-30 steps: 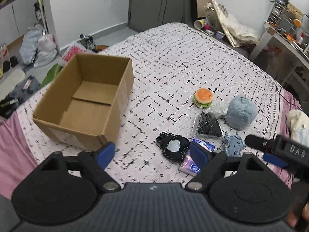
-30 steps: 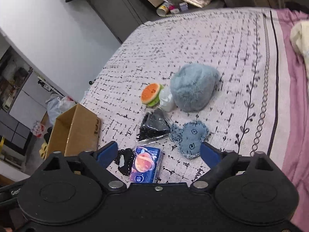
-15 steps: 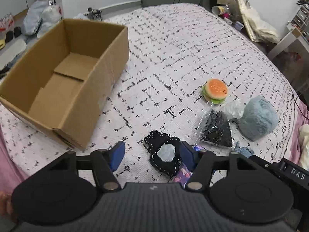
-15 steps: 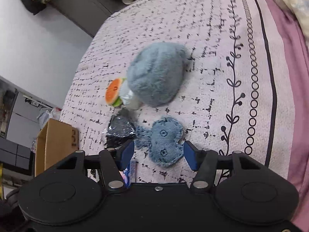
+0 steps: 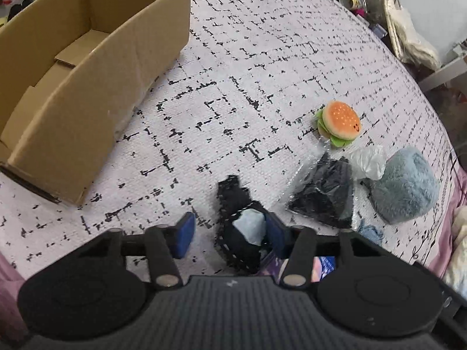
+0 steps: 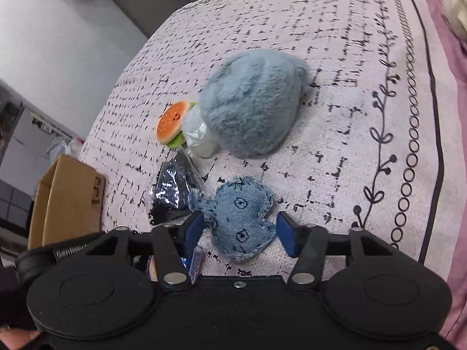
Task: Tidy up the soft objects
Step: 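Close the left tool on the black keychain while the right tool grasps the denim heart, then carry both items into the cardboard box and open both tools, then grasp the black bagged item with the left tool while the right tool grasps the blue packet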
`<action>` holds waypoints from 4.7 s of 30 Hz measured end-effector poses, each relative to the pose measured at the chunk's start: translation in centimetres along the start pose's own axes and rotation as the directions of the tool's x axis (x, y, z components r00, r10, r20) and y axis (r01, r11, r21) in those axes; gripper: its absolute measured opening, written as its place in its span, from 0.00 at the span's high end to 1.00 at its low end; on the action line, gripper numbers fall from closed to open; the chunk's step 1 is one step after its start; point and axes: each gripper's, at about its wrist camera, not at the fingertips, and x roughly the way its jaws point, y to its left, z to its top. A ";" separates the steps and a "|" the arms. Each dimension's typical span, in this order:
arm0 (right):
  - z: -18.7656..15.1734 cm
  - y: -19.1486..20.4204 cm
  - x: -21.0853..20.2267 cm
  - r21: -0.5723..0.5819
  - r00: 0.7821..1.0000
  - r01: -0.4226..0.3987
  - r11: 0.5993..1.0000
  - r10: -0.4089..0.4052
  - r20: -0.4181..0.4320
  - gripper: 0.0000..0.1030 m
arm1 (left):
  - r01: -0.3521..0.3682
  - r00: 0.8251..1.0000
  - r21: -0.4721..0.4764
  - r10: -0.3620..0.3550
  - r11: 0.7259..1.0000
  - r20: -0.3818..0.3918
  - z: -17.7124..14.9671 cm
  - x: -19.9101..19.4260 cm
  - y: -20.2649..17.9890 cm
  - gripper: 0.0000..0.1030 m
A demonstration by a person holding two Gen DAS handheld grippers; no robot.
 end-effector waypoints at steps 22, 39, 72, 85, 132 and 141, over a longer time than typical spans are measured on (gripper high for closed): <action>-1.0 2.7 -4.9 -0.086 0.984 -0.117 0.989 0.127 0.126 0.75 | 0.130 0.974 0.062 -0.139 0.990 0.179 1.8 -11.3 3.0 0.80; -1.8 9.2 -8.2 -0.235 0.965 -0.168 0.957 0.208 0.158 0.74 | 0.125 0.951 0.014 -0.123 0.992 0.284 5.1 -18.2 10.6 0.80; -4.5 24.9 -4.4 -0.335 0.971 -0.167 0.927 0.213 0.106 0.74 | 0.140 0.962 -0.144 -0.100 0.980 0.256 8.4 -11.6 19.9 0.79; -5.4 27.7 -0.4 -0.329 0.984 -0.156 0.931 0.175 0.029 0.73 | 0.113 0.971 -0.136 -0.081 0.984 0.225 9.6 -10.2 20.7 0.49; -1.3 15.2 -9.3 -0.250 0.987 -0.060 0.966 0.095 0.133 0.12 | 0.043 0.959 0.157 -0.084 0.987 0.271 6.3 -15.5 12.2 0.18; -2.4 10.5 -6.2 -0.120 0.993 -0.062 0.991 0.073 0.089 0.11 | 0.036 0.962 0.241 -0.099 0.970 0.255 5.1 -15.0 8.3 0.18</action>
